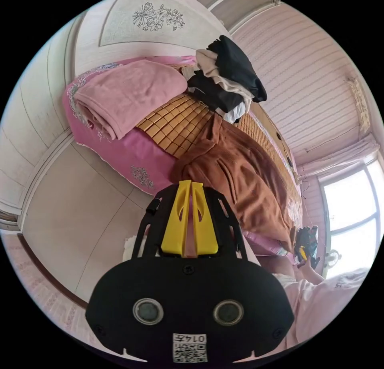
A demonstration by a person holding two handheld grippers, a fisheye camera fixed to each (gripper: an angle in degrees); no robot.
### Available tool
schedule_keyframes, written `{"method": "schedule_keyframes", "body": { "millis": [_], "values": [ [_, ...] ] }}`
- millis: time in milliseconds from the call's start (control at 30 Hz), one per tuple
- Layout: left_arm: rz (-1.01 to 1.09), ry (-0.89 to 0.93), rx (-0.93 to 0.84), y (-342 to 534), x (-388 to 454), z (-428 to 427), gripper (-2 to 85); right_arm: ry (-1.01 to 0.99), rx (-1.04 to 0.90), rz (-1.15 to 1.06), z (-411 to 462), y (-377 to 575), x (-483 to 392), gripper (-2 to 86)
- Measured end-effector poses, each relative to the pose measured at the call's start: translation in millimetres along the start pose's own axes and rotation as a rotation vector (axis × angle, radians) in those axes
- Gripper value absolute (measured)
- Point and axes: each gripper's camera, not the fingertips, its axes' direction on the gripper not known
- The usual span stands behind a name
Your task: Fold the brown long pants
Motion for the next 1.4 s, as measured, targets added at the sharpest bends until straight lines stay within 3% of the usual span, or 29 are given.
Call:
{"method": "schedule_keyframes", "body": {
  "millis": [200, 433, 600, 767, 1400],
  "values": [
    [0.171, -0.071, 0.015, -45, 55, 12, -0.9, -0.007, -0.035, -0.233, 1, -34, -65, 6.8],
    [0.316, -0.094, -0.109, -117, 138, 110, 0.3, 0.157, -0.287, -0.573, 106, -53, -181, 4.5],
    [0.138, -0.082, -0.188, -154, 154, 192, 3.2, 0.351, -0.360, -0.597, 177, -53, -203, -0.3],
    [0.140, -0.278, -0.241, -169, 173, 257, 1.5, 0.419, -0.319, -0.554, 199, -64, -199, -0.5],
    [0.291, -0.452, -0.134, -195, 230, 345, -0.9, 0.280, -0.257, -0.694, 265, -154, -258, -0.4]
  ]
}}
